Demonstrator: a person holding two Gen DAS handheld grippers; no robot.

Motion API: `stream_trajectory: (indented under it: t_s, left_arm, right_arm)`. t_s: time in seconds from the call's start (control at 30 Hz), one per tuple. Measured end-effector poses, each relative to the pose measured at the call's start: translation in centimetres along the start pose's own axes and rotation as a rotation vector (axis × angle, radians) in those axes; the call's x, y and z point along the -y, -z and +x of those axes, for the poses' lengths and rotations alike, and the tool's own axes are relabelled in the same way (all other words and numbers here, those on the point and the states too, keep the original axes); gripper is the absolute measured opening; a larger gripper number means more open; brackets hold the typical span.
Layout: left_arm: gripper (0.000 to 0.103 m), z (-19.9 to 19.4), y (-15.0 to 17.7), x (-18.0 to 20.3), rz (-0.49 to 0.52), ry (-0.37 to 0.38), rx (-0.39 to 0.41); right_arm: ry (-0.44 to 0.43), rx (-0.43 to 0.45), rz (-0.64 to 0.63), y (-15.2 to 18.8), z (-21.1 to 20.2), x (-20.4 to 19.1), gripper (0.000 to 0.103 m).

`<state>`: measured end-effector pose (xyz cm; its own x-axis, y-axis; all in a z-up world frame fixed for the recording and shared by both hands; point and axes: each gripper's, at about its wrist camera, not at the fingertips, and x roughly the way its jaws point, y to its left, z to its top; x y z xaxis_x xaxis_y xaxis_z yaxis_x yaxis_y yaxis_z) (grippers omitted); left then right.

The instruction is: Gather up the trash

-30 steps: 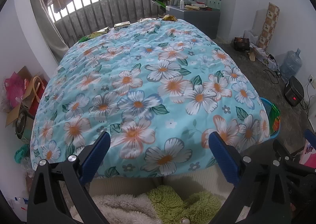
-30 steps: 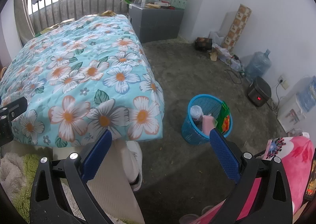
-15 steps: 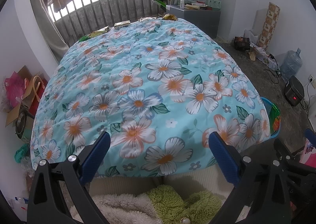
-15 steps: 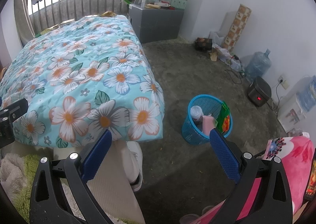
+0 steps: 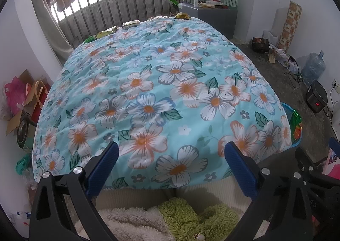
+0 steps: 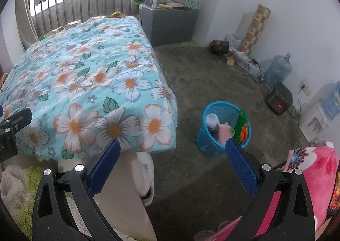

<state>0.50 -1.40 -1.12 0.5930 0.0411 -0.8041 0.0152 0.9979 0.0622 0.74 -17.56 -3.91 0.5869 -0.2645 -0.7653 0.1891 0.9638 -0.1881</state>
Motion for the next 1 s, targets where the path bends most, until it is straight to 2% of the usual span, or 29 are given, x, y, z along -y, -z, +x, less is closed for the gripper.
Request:
stream_trajectory:
  t_s: [1.0]
  left_arm:
    - [0.098,0.20,0.05,-0.13,0.003,0.002,-0.010]
  right_arm:
    - [-0.004,0.001,-0.002,-0.22,-0.04,-0.37,0.095]
